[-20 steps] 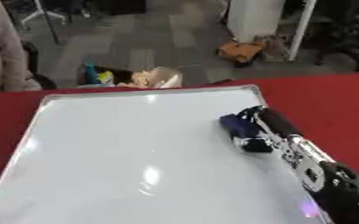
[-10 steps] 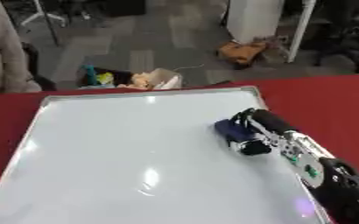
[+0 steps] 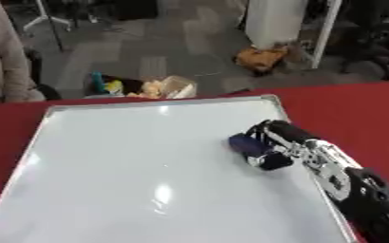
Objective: Wipe the whiteboard clean with a brush.
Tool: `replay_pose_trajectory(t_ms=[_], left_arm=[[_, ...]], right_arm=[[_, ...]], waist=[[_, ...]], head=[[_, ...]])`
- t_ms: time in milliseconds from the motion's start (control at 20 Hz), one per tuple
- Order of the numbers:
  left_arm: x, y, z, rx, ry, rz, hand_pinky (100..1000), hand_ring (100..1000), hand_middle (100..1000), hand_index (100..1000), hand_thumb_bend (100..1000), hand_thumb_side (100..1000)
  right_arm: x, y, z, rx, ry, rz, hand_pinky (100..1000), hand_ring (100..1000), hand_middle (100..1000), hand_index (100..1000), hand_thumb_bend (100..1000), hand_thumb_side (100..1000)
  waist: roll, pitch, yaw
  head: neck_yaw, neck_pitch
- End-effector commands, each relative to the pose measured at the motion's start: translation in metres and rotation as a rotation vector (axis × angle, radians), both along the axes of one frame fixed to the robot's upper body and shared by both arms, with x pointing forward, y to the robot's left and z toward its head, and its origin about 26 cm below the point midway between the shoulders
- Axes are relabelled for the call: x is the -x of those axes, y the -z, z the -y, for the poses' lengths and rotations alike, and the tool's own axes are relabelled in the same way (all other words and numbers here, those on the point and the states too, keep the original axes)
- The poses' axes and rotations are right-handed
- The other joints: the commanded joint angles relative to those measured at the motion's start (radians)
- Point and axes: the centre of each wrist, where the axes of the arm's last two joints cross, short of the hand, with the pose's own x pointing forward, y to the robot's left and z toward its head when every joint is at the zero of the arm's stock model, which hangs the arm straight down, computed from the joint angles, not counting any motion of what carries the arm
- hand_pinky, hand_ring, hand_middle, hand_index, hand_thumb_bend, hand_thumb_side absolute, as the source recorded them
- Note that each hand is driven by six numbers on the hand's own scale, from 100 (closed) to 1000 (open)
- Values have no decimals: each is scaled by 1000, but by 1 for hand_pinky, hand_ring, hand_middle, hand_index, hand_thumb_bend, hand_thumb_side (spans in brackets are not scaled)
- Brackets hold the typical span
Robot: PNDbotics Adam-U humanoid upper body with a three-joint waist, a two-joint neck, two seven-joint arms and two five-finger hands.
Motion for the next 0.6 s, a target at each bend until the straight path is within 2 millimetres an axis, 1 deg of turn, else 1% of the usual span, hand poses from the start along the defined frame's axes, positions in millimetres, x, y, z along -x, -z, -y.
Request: replay_pose_trajectory(t_ms=[50, 250, 600], left_arm=[[2, -11, -4, -17, -5, 30, 526, 607, 613, 740, 744, 849], [2, -11, -4, -16, -4, 30, 526, 608, 613, 739, 744, 849], [2, -11, -4, -14, -4, 30, 526, 609, 613, 739, 745, 848]], right_arm=[[2, 21, -1, 55, 52, -41, 520, 556, 597, 782, 100, 527], [2, 22, 3, 108, 136, 22, 543, 580, 618, 796, 100, 543], [1, 26, 11, 195, 235, 93, 556, 591, 627, 802, 100, 544]], waist=[[4, -2, 4], [5, -2, 6], [5, -1, 7]], head=[[-3, -2], [-4, -3], [-4, -4]])
